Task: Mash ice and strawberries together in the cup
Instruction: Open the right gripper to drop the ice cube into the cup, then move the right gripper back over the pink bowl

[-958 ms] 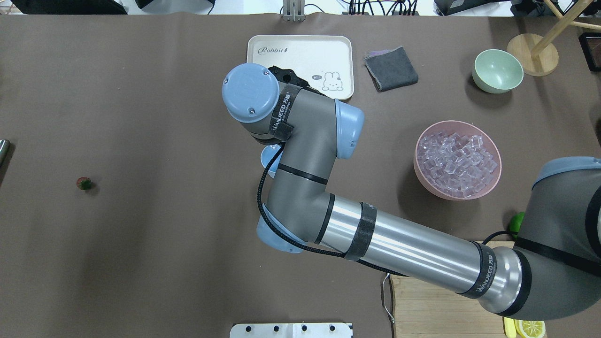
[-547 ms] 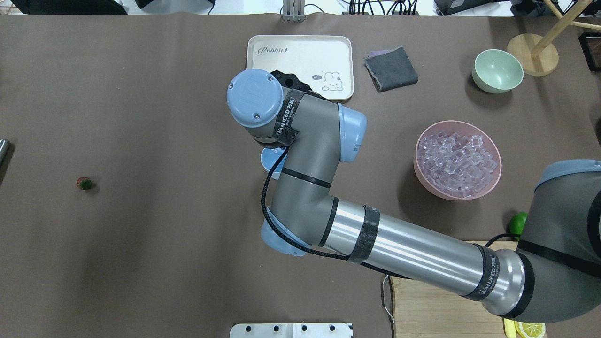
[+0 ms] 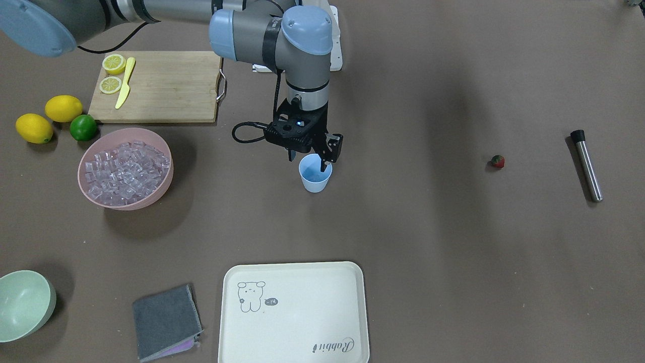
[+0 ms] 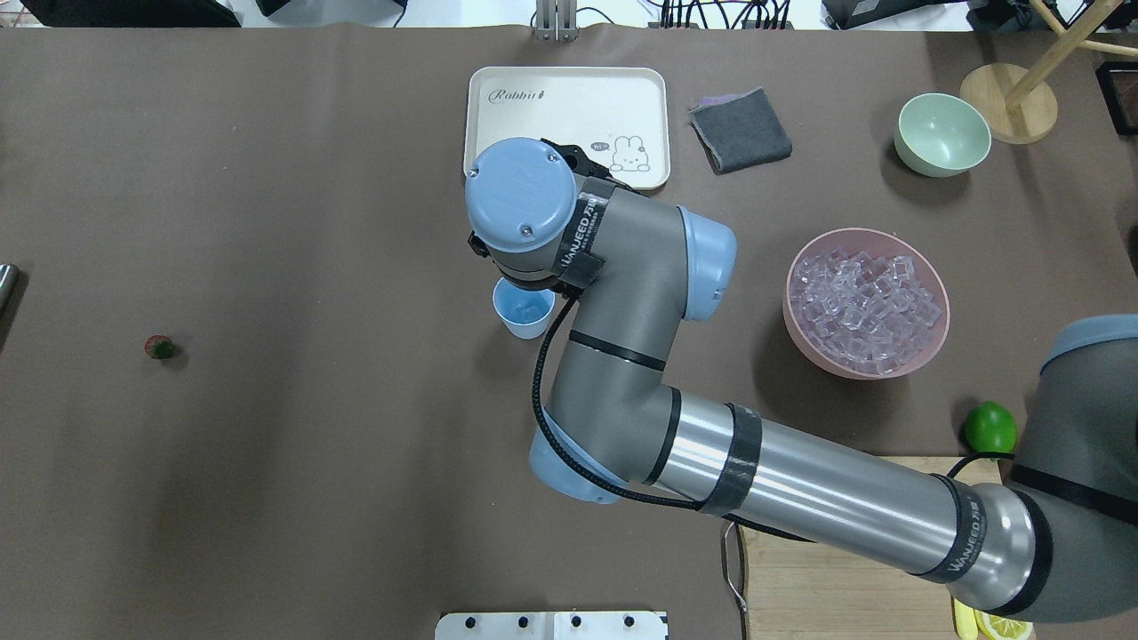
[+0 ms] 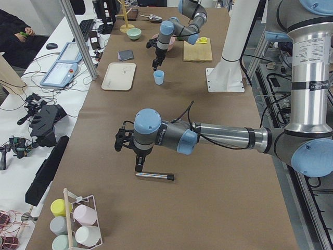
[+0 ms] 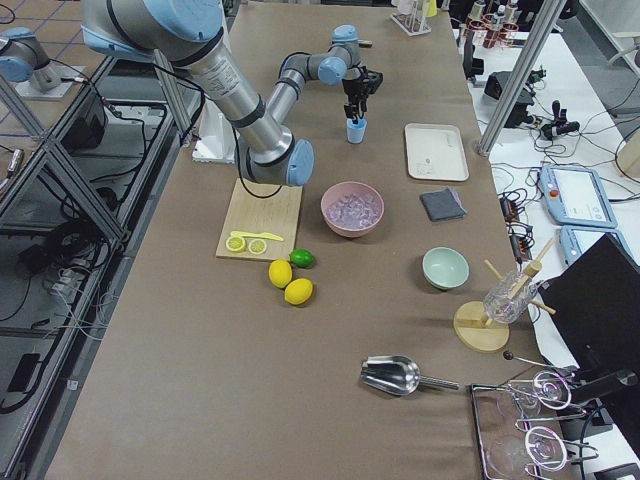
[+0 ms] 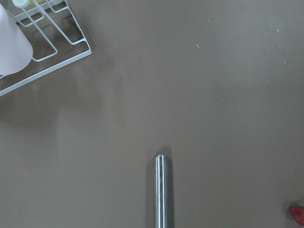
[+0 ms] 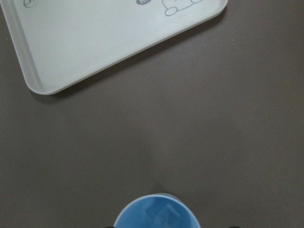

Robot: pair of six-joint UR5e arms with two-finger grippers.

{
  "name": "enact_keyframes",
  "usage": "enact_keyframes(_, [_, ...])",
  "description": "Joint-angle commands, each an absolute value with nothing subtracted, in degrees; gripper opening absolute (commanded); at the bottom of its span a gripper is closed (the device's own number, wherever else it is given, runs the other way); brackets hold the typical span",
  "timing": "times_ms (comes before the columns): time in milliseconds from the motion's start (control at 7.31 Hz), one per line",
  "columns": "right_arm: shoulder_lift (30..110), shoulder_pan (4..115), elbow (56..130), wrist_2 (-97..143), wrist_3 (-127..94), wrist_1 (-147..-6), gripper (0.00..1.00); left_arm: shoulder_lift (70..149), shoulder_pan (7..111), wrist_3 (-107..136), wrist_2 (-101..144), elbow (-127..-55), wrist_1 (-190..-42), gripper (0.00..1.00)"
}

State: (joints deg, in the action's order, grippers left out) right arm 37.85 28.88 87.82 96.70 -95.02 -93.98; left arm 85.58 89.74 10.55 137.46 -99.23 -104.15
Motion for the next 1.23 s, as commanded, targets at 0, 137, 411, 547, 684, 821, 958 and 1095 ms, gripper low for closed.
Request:
enact_keyframes(0, [45.3, 31.3, 96.5, 99.2, -89.6, -94.7, 0.99, 85.5, 89.7, 10.6, 137.5, -99.6, -104.2, 0.98])
enact_keyframes(137, [49.7, 32.8, 100.4, 100.4, -85.7, -94.7, 0.99, 85.3, 89.7, 10.6, 137.5, -99.8, -104.2, 0.98])
enact_keyframes(411, [58.1, 35.2, 106.9, 102.0, -75.1, -94.6, 0.99, 85.3, 89.7, 10.9, 137.5, -99.9, -104.1, 0.98])
enact_keyframes(547, [63.1, 36.4, 110.7, 102.1, -71.4, -94.6, 0.99, 85.3, 89.7, 10.9, 137.5, -99.9, -104.1, 0.98])
enact_keyframes(684, [67.8, 37.3, 113.8, 102.3, -68.0, -94.7, 0.99, 85.3, 89.8, 10.9, 137.5, -100.1, -104.2, 0.98])
enact_keyframes(821, [71.0, 38.9, 114.1, 103.7, -63.1, -94.7, 0.99, 85.3, 89.7, 11.0, 137.5, -100.1, -104.2, 0.98])
enact_keyframes(958, [73.5, 40.2, 114.2, 104.1, -59.6, -94.7, 0.99, 85.3, 89.8, 11.0, 137.5, -100.1, -104.2, 0.98])
enact_keyframes(1095, [75.5, 40.2, 113.8, 104.2, -55.8, -94.7, 0.99, 85.3, 89.8, 11.0, 137.5, -100.1, -104.2, 0.98])
